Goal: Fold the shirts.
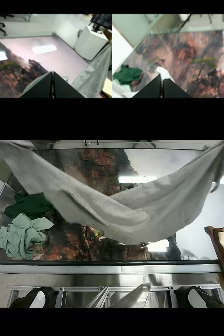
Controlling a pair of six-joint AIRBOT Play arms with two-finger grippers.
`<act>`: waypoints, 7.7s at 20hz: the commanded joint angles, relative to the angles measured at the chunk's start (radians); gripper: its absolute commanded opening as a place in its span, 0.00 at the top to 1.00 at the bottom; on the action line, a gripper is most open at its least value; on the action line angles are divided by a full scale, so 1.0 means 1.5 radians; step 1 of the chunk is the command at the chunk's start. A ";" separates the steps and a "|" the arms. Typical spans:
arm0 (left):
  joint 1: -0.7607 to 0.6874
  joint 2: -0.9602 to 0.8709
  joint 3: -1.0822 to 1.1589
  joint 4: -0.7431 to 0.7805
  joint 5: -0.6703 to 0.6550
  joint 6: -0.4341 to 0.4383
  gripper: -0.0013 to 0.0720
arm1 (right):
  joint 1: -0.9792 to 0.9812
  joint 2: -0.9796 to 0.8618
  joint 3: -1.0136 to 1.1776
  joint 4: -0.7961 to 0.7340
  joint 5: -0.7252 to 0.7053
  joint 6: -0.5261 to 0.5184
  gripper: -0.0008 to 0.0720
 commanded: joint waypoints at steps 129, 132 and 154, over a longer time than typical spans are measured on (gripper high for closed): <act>-0.013 -0.242 -0.126 0.112 -0.192 -0.065 0.96 | -0.102 -0.116 -0.399 0.163 0.267 -0.066 0.97; 0.053 -0.106 -0.043 0.000 -0.231 -0.047 0.96 | -0.106 0.012 -0.339 0.430 0.254 -0.086 0.97; -0.006 -0.340 0.128 0.163 -0.262 -0.055 0.96 | -0.033 0.041 -0.323 -0.059 -0.144 -0.012 0.97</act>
